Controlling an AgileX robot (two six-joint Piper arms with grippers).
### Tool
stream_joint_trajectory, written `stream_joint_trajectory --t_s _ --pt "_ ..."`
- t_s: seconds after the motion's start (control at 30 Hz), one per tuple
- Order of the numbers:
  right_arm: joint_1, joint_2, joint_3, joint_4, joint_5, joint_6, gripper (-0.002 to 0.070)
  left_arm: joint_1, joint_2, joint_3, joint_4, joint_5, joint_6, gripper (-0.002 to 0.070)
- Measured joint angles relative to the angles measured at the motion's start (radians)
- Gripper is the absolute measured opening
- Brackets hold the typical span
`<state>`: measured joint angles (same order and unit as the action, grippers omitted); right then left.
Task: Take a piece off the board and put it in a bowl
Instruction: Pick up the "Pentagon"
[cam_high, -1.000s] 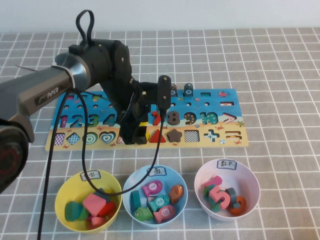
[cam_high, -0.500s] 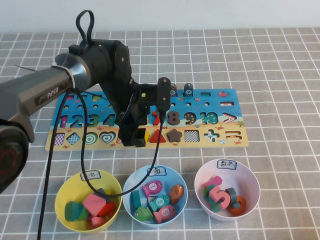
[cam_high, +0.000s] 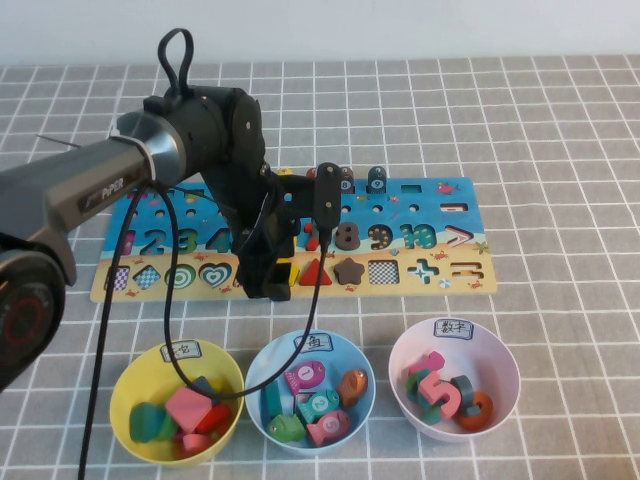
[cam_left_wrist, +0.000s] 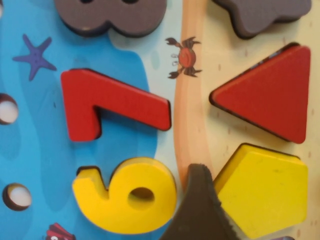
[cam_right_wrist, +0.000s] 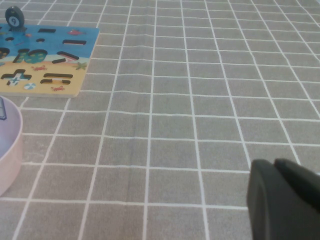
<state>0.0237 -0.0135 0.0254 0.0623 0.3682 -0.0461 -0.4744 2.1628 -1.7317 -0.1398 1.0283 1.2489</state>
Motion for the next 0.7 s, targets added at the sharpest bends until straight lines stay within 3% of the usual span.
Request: stream_joint_trajectory --t_s 0.43,0.7 --pt "0.000 0.000 0.000 0.000 0.000 0.000 -0.0017 0.000 0.000 0.000 0.000 -0.005 0.000 0.0435" --pt "0.000 0.000 0.000 0.000 0.000 0.000 -0.0017 0.000 0.000 0.000 0.000 -0.007 0.000 0.0387"
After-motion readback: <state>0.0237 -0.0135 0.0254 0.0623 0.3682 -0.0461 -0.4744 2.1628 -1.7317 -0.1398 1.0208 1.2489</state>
